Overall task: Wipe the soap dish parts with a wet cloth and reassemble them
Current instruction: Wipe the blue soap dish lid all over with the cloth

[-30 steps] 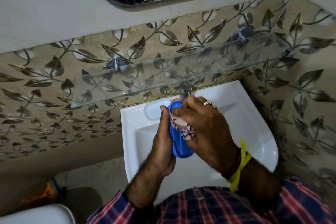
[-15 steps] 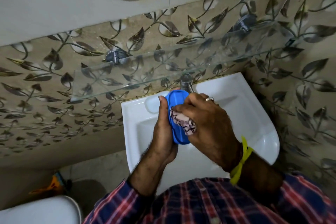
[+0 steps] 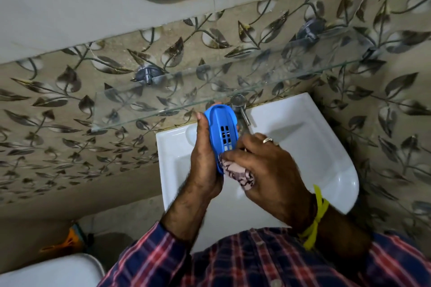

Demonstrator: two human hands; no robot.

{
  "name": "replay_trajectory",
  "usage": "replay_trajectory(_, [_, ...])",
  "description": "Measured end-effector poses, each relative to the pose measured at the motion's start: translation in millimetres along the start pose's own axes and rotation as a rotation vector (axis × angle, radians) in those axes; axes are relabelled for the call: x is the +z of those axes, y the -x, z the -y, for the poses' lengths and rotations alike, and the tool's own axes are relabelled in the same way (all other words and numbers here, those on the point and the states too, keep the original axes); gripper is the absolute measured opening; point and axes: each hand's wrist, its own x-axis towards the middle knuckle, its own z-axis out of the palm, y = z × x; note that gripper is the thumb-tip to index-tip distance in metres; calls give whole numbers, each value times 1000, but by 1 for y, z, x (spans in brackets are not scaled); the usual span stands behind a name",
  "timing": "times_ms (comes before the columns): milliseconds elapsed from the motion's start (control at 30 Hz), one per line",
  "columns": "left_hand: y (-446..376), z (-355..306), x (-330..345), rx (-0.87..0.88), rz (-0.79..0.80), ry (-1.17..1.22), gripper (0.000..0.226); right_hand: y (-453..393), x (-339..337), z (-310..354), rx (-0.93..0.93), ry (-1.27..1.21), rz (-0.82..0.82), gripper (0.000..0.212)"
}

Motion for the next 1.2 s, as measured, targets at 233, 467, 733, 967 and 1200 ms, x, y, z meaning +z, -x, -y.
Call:
replay_trajectory(233, [0, -14, 3, 3, 19, 21, 83, 6, -7, -11, -112, 49, 63, 28])
replay_trajectory(467, [-4, -21, 5, 71, 12, 76, 71, -1, -3, -11, -48, 47, 14, 28])
replay_trajectory(733, [-1, -11, 5, 33, 18, 124, 71, -11, -3, -13, 27, 68, -55, 29])
replay_trajectory(967, [0, -10, 6, 31, 32, 99, 70, -18, 0, -8, 64, 14, -123, 34])
replay_trajectory(1200, [5, -4, 8, 19, 22, 35, 76, -22, 2, -9, 171, -33, -185, 33])
